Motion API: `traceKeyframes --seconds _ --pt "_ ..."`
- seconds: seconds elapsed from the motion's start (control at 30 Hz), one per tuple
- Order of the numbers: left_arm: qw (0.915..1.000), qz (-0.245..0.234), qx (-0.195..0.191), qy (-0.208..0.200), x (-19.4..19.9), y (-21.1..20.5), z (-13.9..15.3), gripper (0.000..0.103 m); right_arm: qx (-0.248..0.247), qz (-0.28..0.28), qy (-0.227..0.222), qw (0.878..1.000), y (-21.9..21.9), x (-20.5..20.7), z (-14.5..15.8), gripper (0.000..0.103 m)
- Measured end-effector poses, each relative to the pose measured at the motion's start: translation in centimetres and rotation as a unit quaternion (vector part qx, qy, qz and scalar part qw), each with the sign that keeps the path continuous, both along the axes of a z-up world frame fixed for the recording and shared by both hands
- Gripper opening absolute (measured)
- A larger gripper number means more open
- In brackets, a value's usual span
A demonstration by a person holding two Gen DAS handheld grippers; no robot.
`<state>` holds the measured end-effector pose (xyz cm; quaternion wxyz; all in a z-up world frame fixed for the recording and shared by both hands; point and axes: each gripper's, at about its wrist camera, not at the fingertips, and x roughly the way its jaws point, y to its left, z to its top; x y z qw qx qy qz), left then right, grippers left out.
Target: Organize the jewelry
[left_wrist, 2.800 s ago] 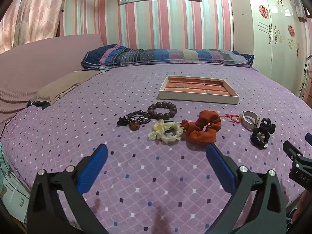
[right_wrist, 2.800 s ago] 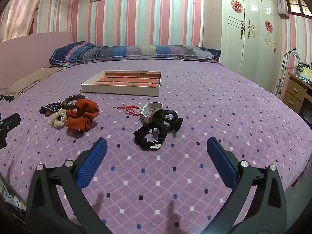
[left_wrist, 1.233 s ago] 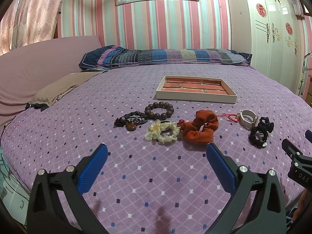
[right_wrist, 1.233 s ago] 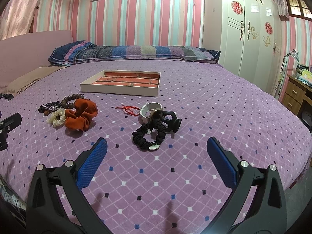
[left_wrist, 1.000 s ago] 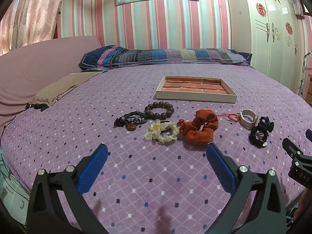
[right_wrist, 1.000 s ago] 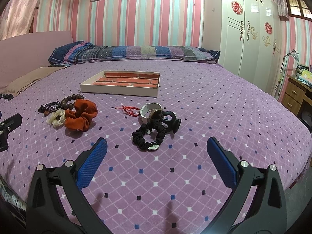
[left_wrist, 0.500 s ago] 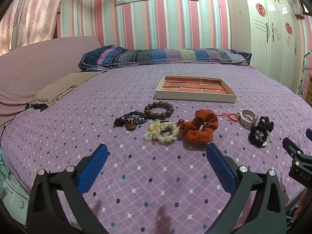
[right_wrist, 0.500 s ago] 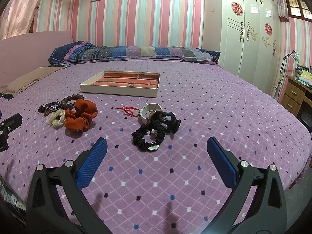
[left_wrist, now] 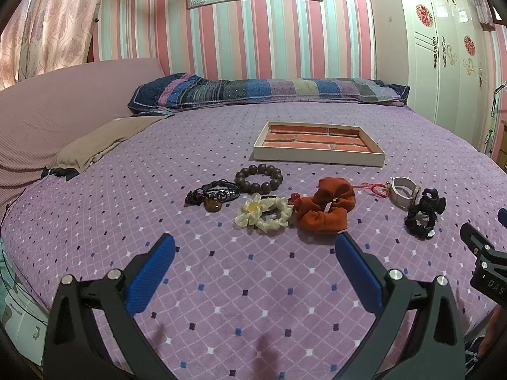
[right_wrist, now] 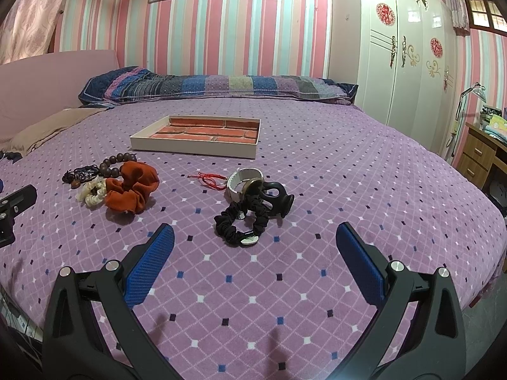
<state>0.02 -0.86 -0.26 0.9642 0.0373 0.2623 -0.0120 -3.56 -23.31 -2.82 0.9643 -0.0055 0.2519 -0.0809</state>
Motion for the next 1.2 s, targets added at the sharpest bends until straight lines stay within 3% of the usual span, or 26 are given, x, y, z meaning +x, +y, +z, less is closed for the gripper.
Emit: traceKeyframes --seconds 0.47,0.83,1.0,1.2 --pt "1.0 0.0 -0.005 0.006 0.4 0.5 -0.2 0.099 0.01 0.004 0.007 1.0 -0.2 0.3 -0.6 0.099" --pt "0.9993 0.0 -0.001 0.038 2.1 0.6 -0.9 0.099 0.009 -0.003 0.029 1.0 -0.7 1.7 -1.7 0.099" --pt "0.9989 -0.008 -0.017 0.044 3.1 1.1 -1.4 0.099 0.0 -0.014 0.039 0.999 -1.5 3.0 -2.2 0.099" --pt "0.9979 0.021 -0.029 0.054 5.4 2.4 -1.3 0.099 0.012 -0.023 0.036 0.999 -2.6 4.8 -2.1 0.099"
